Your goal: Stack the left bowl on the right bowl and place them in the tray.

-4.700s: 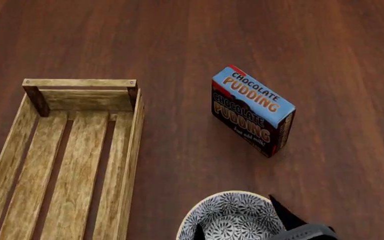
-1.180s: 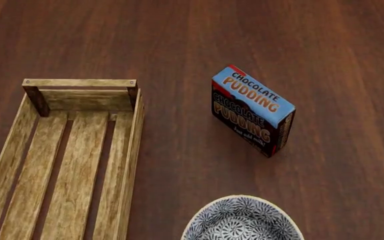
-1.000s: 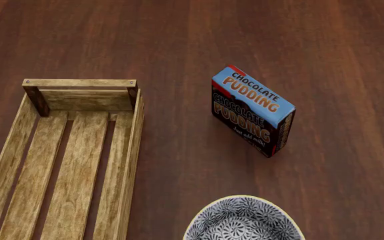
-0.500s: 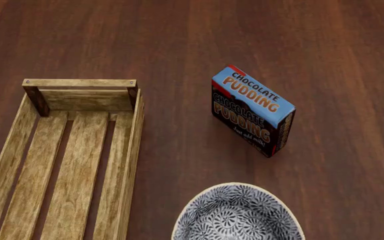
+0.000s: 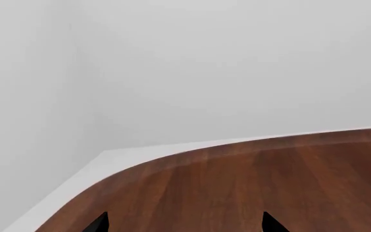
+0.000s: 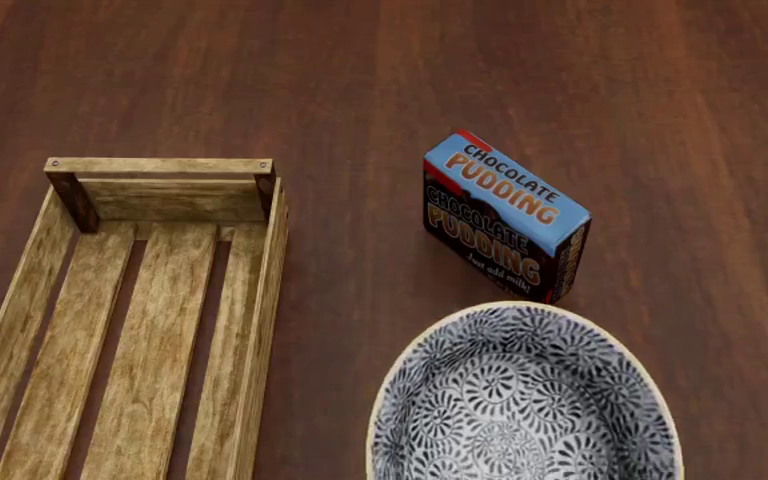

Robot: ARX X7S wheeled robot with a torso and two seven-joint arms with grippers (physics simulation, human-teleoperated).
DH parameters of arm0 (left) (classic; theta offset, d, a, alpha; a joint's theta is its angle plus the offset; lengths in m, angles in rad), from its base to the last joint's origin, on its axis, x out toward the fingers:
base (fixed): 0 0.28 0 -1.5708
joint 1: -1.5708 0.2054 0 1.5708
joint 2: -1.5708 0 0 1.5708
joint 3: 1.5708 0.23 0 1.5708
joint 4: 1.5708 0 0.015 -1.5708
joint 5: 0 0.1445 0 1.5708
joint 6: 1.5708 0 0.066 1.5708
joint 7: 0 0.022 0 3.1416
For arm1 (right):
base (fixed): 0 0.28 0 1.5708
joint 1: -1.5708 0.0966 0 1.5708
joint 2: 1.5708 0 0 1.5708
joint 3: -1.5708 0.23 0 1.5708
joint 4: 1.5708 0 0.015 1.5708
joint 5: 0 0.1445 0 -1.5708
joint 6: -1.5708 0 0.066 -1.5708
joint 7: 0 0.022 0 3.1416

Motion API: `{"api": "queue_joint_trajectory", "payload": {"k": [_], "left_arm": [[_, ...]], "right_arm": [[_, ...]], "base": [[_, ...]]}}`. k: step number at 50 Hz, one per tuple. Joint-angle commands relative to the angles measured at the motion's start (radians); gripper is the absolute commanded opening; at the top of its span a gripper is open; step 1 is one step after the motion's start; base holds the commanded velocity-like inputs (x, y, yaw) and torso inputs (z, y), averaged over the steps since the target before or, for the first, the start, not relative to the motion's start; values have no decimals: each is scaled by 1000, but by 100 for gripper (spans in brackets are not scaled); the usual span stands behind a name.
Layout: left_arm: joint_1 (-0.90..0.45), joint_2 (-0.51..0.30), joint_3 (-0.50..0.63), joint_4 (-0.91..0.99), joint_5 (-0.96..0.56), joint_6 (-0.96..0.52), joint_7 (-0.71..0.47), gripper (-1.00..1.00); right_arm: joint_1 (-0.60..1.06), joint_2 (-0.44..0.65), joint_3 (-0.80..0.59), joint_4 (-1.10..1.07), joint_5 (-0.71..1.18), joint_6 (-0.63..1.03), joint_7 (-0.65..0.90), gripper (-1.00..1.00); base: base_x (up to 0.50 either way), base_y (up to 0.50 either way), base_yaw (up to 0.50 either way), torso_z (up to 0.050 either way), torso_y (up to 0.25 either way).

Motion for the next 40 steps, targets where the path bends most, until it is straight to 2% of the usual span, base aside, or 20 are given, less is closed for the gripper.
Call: {"api": "queue_joint_trajectory", "payload": {"k": [1,6,12,15,20,28,40], "left_arm": [[-6,-6,3,0,-5,6,-4,100],[-24,-5,12,7,-16,-10,-13,100],[-43,-8,7,7,-26,-15,-20,100],[-56,-9,15,12,-30,-22,-27,100],[-65,-6,46,-1,-19,-9,-32,100],[-66,0,70,-22,-12,10,-32,100],[-57,3,74,-41,-11,35,-27,100]], "right_arm": [[171,73,43,-57,369,13,223,-100],[217,130,29,-86,477,-11,287,-100],[186,232,49,-122,480,-39,282,-100],[134,253,102,-125,501,-14,296,-100],[4,287,282,-126,574,69,313,-100],[-9,370,328,-126,654,92,314,-100],[-231,421,608,-126,742,175,314,-100]], "base": [[0,0,0,0,0],[0,0,0,0,0],[0,0,0,0,0],[0,0,0,0,0],[0,0,0,0,0],[0,0,0,0,0],[0,0,0,0,0]]}}
